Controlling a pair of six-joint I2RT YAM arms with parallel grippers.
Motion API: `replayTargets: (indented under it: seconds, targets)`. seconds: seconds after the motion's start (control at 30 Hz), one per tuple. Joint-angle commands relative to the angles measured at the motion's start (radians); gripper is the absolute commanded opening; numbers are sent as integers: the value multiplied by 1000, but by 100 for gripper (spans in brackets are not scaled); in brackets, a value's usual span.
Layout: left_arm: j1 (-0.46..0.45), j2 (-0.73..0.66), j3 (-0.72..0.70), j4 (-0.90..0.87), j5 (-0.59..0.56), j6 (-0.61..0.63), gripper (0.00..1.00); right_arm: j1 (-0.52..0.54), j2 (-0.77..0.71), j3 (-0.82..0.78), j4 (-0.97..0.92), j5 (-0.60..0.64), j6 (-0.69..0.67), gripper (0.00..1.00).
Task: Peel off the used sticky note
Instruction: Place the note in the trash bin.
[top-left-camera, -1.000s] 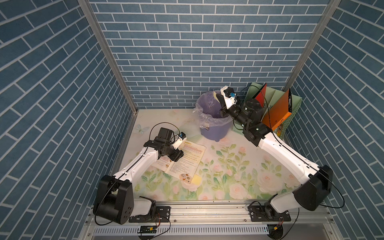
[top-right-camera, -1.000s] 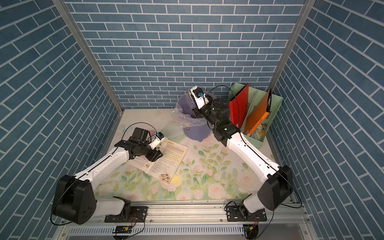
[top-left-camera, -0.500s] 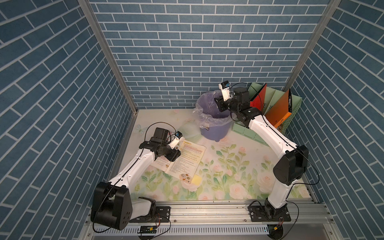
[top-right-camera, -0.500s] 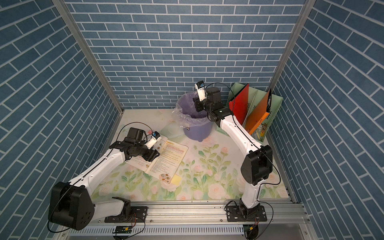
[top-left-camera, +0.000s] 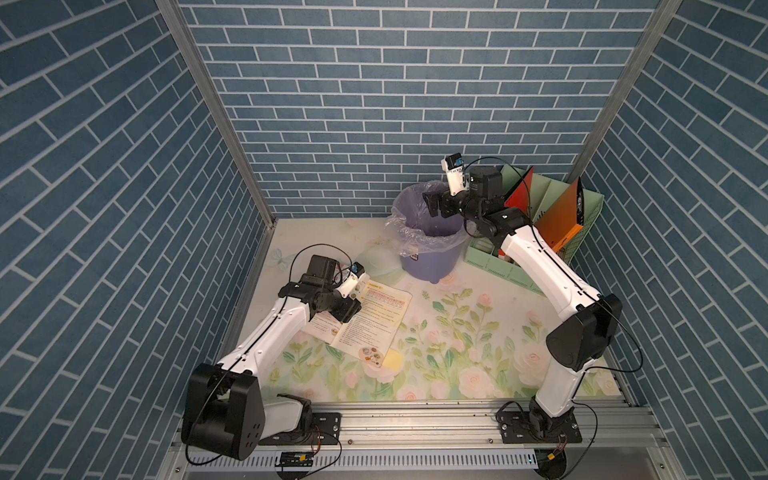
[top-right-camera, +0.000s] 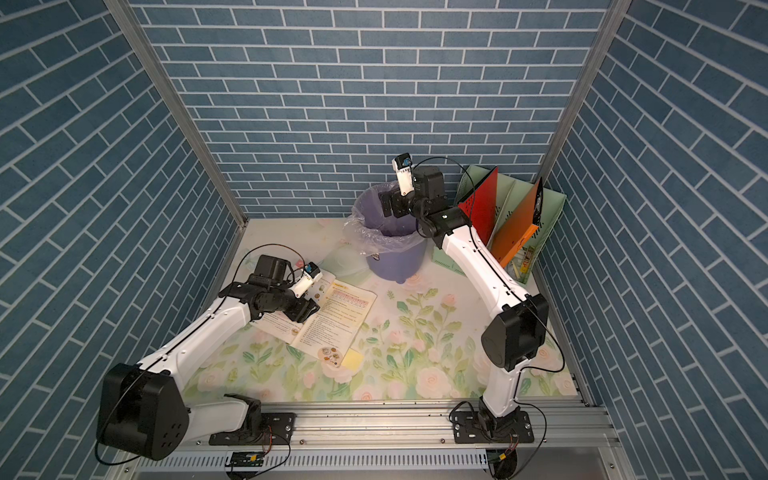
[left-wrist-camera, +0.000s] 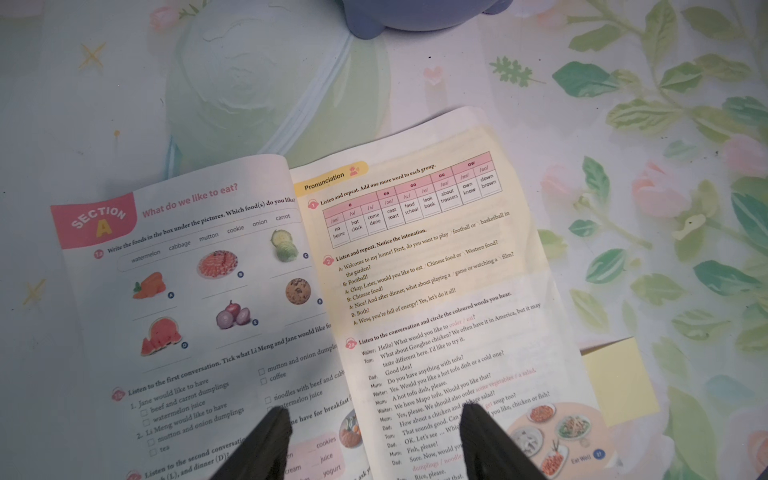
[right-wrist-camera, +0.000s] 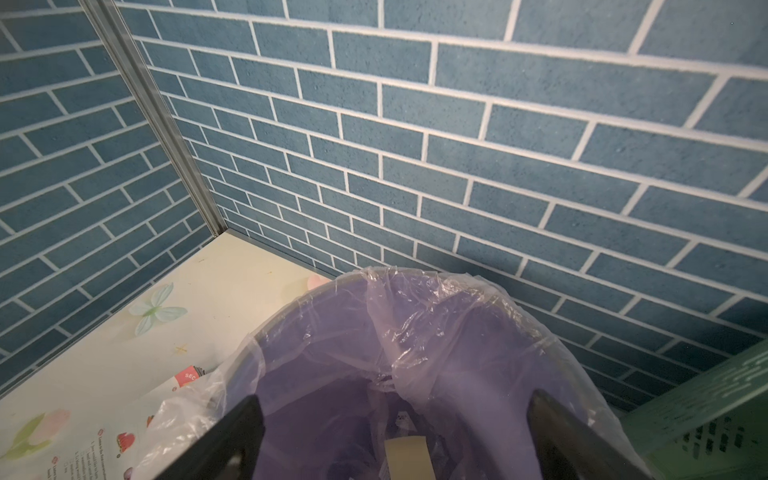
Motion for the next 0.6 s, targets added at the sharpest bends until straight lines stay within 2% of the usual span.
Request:
replayTargets:
  seconds: [0.0, 0.1, 0.17, 0.3, 0.37, 0.5, 0.57]
  targets:
    - [6, 2, -3, 14, -7, -11, 70, 66, -67, -15, -68, 84, 21, 99]
    - [10, 12, -7, 27, -19, -14, 70, 93, -136, -105, -83, 92, 113, 99]
    - [24, 18, -10, 32, -20, -13, 70, 91, -235, -262, -25, 34, 175, 99]
    - [83, 21, -3, 34, -1, -4, 70, 49, -513, -724, 354, -84, 354, 99]
    - [115, 24, 4, 29, 4, 7, 70, 36, -610, -862, 436, -67, 427, 99]
    - [193, 33, 16, 12, 2, 42, 70, 40, -625, -885, 282, -16, 469, 100]
    - [242, 40, 18, 8, 4, 64, 70, 86, -602, -870, 164, 32, 480, 100]
